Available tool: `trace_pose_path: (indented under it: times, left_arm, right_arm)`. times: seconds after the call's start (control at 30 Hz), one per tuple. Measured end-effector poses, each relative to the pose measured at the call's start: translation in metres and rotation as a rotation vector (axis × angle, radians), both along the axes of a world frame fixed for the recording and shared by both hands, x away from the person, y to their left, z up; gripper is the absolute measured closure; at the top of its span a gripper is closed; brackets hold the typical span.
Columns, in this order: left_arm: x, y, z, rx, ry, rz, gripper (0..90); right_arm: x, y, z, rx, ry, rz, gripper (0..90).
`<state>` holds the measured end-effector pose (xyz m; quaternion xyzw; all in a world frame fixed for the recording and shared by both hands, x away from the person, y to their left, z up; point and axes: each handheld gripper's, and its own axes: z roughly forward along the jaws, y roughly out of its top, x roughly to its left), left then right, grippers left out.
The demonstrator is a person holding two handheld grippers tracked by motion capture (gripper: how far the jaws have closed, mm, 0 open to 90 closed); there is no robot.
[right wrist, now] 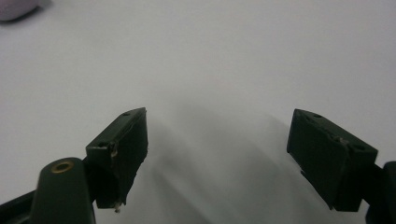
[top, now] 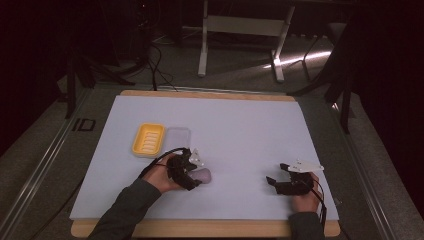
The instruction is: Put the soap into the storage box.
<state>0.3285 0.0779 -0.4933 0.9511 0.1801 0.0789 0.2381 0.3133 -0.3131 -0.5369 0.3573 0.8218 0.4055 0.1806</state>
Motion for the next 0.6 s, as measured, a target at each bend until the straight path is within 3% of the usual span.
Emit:
trace_pose_path:
  times: [0.27,0.6]
  left_arm:
    - [0.01,-0.006,-0.001,0.02,0.046,-0.025,35.1]
    - [0.011,-0.018,-0.005,0.112,0.058,-0.07,30.3]
  right_arm:
    - [0.0,0.001,0.0,-0.009,0.001,0.002,19.8]
    - [0.001,0.001,0.0,-0.011,0.003,0.002,19.7]
